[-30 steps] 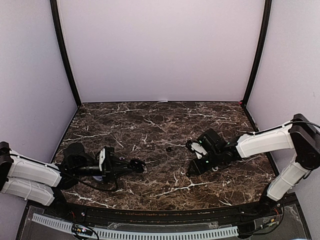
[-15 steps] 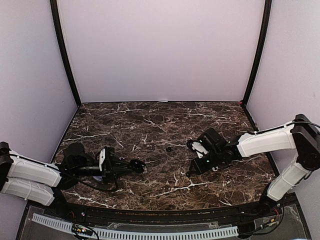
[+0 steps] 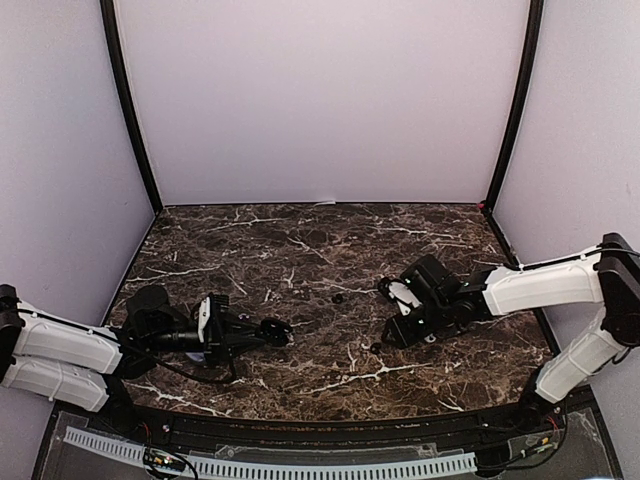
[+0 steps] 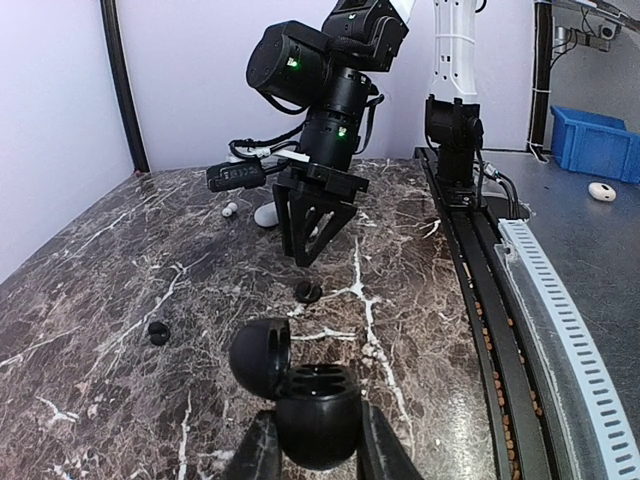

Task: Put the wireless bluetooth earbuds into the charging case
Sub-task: Pick up the right earbud from the center of the board.

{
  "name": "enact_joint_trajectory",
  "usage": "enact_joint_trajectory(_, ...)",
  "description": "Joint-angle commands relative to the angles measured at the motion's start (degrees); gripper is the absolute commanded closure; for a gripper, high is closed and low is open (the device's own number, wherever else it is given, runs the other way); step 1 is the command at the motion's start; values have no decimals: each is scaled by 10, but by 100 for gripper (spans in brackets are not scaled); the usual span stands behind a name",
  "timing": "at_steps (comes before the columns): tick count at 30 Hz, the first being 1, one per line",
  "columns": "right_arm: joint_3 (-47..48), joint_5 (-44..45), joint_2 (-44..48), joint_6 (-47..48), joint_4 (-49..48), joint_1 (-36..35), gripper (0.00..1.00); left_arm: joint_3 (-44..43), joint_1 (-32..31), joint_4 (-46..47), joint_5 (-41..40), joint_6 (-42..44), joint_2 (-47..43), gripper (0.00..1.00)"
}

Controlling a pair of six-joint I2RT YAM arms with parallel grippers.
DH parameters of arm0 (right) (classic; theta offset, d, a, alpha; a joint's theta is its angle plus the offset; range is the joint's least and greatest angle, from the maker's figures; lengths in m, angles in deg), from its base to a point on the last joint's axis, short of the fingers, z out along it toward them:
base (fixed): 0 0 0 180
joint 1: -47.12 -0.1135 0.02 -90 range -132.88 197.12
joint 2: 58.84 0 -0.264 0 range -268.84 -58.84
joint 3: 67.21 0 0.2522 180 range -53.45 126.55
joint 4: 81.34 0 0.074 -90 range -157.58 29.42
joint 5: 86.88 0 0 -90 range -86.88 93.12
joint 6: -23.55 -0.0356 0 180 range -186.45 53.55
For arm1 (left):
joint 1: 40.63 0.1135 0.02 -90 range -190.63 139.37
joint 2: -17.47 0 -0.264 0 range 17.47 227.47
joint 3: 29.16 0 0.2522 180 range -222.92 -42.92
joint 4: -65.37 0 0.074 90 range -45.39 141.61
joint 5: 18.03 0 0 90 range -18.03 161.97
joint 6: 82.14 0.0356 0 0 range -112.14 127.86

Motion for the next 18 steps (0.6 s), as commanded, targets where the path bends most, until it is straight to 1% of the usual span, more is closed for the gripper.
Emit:
enact_joint_trajectory(1, 7, -6, 14, 1, -17, -7, 63, -9, -4, 1, -1, 10, -13, 94)
enact_joint_trajectory(18, 35, 8, -49, 4, -52, -10, 61, -11, -4, 0, -2, 15, -6, 94)
